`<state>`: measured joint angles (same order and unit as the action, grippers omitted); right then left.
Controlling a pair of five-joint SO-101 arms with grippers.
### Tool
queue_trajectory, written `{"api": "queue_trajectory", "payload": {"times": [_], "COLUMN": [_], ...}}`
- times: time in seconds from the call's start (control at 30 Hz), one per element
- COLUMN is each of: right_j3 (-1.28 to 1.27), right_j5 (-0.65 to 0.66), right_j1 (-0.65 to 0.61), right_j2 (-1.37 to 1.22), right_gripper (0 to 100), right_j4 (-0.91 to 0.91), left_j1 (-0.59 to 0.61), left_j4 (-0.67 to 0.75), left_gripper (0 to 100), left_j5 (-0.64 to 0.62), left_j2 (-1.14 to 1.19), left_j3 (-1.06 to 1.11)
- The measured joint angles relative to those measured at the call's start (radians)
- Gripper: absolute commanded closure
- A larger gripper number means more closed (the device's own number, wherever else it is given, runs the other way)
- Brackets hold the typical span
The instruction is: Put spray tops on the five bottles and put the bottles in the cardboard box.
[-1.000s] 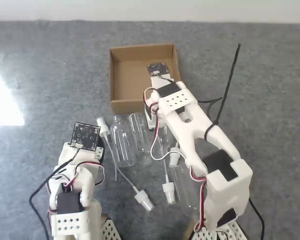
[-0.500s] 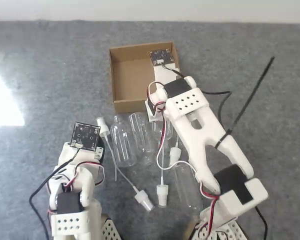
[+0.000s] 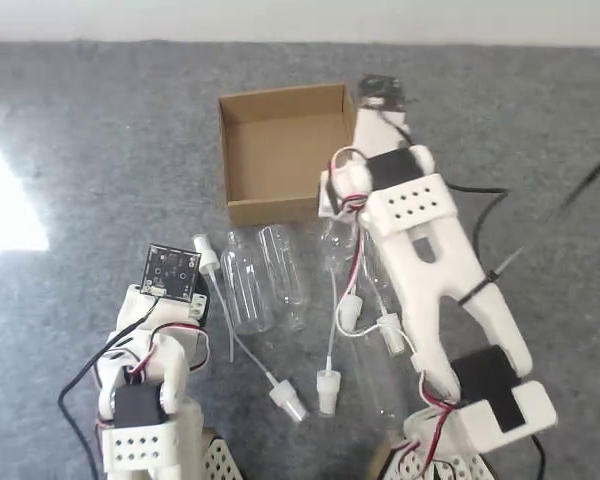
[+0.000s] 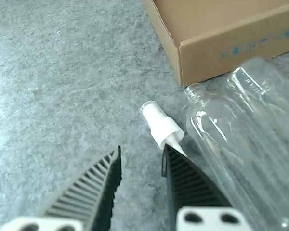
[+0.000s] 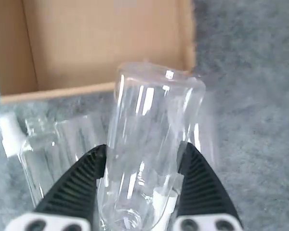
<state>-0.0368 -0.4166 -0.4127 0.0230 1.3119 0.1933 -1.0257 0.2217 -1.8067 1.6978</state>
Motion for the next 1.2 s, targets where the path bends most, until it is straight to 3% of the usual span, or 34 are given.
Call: {"api": "queue_trajectory", "payload": {"times": [0.8, 1.2], "right_j3": [-0.195, -0.313], "right_j5": [-0.005, -0.245], "right_j1": [0.315, 0.417], "right_j2": [0.302, 0.316], "right_gripper": [97.8, 97.8], "right_j4": [0.002, 0.002], "left_j1": [0.0, 0.0], "left_j4": [0.0, 0.0], "left_gripper": [87, 87], "left_j5": [0.0, 0.0], "left_j2": [0.0, 0.0], "left_j3": [0.0, 0.0]}}
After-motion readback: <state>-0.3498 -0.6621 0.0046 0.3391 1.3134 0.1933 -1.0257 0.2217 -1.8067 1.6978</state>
